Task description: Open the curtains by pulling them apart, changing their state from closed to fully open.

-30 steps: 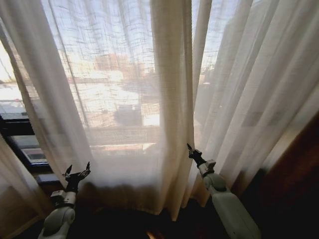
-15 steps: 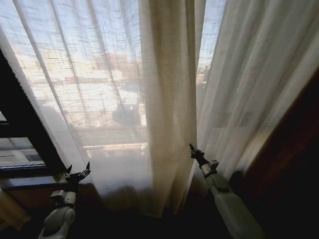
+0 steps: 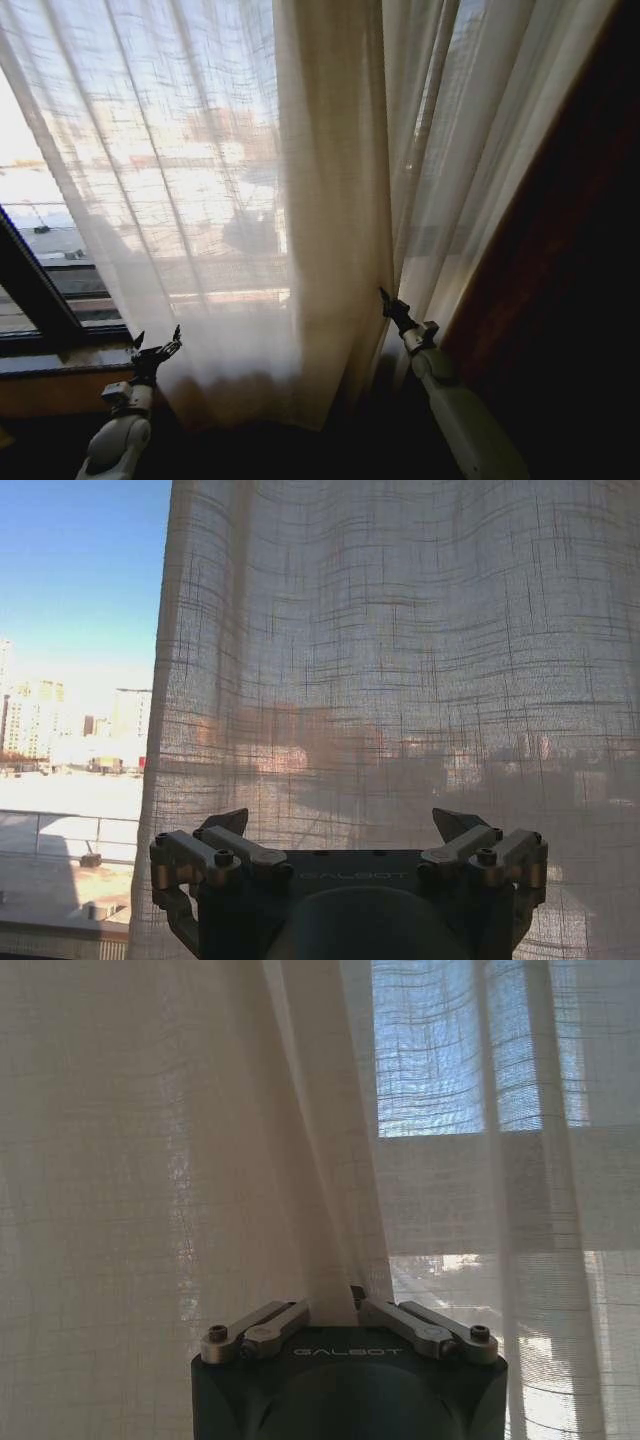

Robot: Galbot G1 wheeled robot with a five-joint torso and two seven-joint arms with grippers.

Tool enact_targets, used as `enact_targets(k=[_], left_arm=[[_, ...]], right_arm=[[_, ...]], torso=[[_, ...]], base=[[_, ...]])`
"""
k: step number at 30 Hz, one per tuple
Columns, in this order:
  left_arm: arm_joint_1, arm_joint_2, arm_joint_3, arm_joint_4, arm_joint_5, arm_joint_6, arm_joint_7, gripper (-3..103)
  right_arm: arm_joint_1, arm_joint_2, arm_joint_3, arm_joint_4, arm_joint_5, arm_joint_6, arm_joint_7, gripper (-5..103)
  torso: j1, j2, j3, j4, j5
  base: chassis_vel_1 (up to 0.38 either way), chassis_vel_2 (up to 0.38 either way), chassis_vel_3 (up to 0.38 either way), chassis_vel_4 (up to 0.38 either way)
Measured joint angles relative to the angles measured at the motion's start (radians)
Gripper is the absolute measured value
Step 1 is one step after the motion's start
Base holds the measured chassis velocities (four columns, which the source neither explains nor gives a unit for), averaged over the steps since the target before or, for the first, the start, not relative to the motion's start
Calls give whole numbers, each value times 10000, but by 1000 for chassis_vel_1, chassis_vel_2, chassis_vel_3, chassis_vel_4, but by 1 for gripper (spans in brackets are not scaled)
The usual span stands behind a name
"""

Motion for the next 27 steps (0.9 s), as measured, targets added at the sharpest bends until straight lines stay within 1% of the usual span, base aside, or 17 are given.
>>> enact_targets(k=[2,4,7,8,10,11,16,19,21,24,26,27], left_arm=[[0,-1,0,0,0,0,0,100],[0,0,-1,0,1,0,0,100],[0,0,0,0,0,0,0,100],[0,0,-1,0,0,0,-1,100],[0,0,-3,1,0,0,-4,100],[0,1,-8,1,1,0,-12,100],[0,1,-7,1,0,0,-11,100],[0,1,-6,0,0,0,-10,100],[0,0,-4,0,0,0,-8,100],[0,1,-4,1,0,0,-8,100],[0,0,-4,1,1,0,-8,100],[0,1,-4,1,0,0,-8,100]], right_arm=[[10,-1,18,-31,-8,67,-4,0],[19,2,39,-84,-16,165,-37,0],[18,2,52,-98,-52,207,-57,0],[19,6,50,-114,-86,239,-83,0],[18,6,50,-134,-137,269,-134,0],[19,4,50,-148,-193,283,-149,0],[19,-42,21,-205,-453,287,-156,0],[33,-111,-46,-274,-613,251,-159,0],[108,-175,-95,-398,-745,185,-147,0],[316,-268,-122,-693,-777,71,25,0],[498,-330,-120,-924,-678,-134,433,0],[668,-376,-89,-1160,-551,-239,815,0]], torso=[[1,0,1,0,4],[0,0,1,5,6],[0,0,0,1,-4],[2,0,2,8,-6],[3,0,1,14,-14],[2,0,1,17,-8],[0,1,0,5,-4],[0,0,1,2,4],[1,0,0,3,0],[2,0,1,8,-3],[1,1,0,9,-5],[1,1,0,9,-5]], base=[[-118,-180,121,113],[-10,-88,89,46],[-6,-13,19,15],[0,0,0,0],[21,51,-44,-44],[32,63,-48,-60],[18,17,-9,-25],[0,0,0,0],[0,0,0,0],[0,0,0,0],[0,0,0,0],[0,0,0,0]])
